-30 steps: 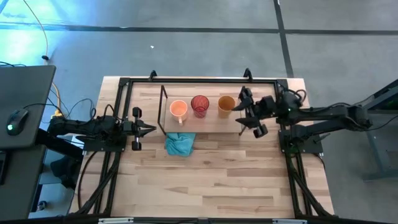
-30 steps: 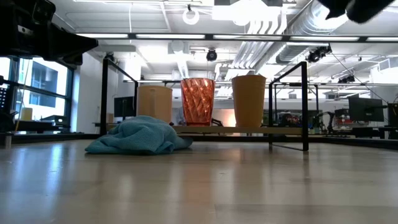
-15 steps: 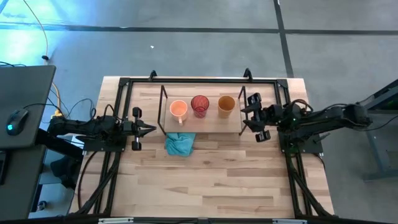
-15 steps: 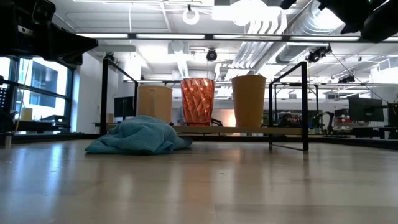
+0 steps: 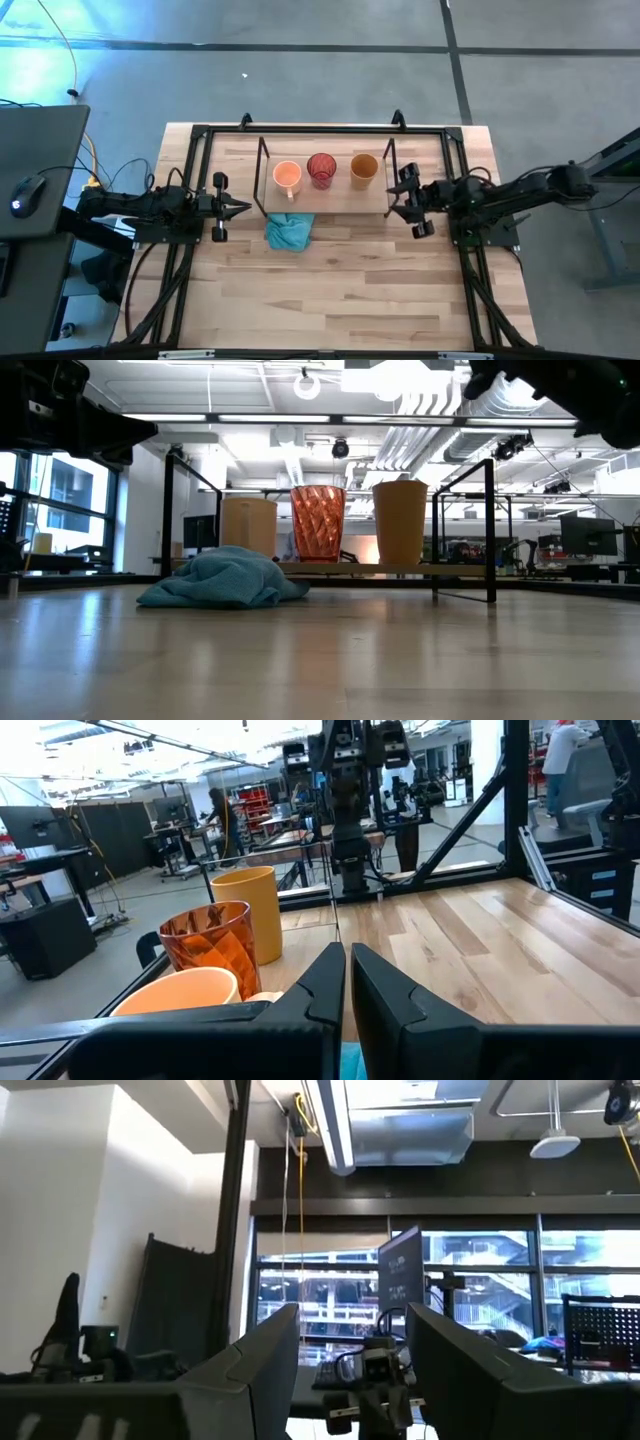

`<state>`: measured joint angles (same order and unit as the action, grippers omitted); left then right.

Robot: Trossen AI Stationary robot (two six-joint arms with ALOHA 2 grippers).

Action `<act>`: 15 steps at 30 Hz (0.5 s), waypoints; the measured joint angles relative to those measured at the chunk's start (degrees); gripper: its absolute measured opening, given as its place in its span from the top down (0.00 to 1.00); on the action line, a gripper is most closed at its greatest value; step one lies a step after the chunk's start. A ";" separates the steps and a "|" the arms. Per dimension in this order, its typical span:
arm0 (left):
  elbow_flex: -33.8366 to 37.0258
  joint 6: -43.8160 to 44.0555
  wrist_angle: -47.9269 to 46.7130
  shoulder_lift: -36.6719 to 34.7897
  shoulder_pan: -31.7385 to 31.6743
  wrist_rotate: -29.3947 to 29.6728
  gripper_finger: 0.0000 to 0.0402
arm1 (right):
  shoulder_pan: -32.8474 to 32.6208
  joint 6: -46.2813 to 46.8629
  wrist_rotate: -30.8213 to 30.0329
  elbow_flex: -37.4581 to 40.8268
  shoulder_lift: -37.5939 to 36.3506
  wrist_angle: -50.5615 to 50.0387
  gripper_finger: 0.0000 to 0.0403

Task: Stack small to large cups/mugs on shelf
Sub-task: Return to Home Position

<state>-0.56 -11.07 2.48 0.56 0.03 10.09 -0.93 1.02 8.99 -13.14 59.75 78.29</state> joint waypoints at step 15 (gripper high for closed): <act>0.00 1.01 -0.06 0.13 -0.01 0.02 0.97 | 0.02 -5.14 -2.12 12.63 -17.62 11.72 0.56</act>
<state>-0.56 -10.07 2.42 0.69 0.02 10.11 -0.91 -4.13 6.88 -0.52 42.12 90.01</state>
